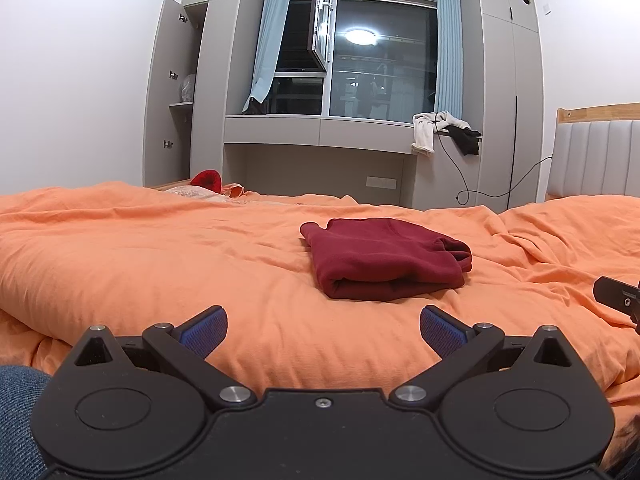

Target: Fold small clothes

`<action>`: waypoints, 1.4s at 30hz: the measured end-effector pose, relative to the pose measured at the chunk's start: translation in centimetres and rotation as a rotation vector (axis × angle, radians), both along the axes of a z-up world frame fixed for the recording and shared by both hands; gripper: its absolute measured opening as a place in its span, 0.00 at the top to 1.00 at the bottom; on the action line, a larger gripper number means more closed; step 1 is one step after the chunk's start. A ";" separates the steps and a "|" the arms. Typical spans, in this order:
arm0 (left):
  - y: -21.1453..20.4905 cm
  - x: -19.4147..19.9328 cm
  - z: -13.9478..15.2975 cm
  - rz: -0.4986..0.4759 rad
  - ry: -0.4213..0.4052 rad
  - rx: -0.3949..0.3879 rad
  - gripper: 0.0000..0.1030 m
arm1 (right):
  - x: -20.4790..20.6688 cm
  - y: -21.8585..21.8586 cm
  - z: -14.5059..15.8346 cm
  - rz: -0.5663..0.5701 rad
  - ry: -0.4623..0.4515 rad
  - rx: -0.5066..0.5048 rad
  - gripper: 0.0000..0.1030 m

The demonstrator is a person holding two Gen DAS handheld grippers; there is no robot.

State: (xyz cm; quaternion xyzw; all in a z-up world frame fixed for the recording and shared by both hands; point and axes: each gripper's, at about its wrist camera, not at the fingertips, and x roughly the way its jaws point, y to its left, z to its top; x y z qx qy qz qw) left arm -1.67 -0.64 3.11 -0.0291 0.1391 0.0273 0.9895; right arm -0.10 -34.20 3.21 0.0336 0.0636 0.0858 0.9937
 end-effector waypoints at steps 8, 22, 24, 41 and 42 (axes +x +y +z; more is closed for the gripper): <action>0.0 0.0 0.0 0.000 0.000 0.000 0.01 | 0.0 0.0 0.0 0.000 0.000 -0.001 0.00; 0.0 0.0 0.0 0.001 0.001 0.001 0.01 | -0.1 0.0 0.1 0.000 0.001 -0.001 0.00; 0.0 0.0 0.0 0.000 0.001 0.000 0.01 | -0.1 0.0 0.1 0.000 0.001 -0.001 0.00; -0.2 0.2 -0.2 0.017 0.010 0.016 0.01 | -0.1 0.1 0.2 0.000 0.002 -0.002 0.00; -0.2 0.2 -0.2 0.016 0.010 0.015 0.01 | -0.1 0.1 0.2 0.000 0.002 -0.002 0.00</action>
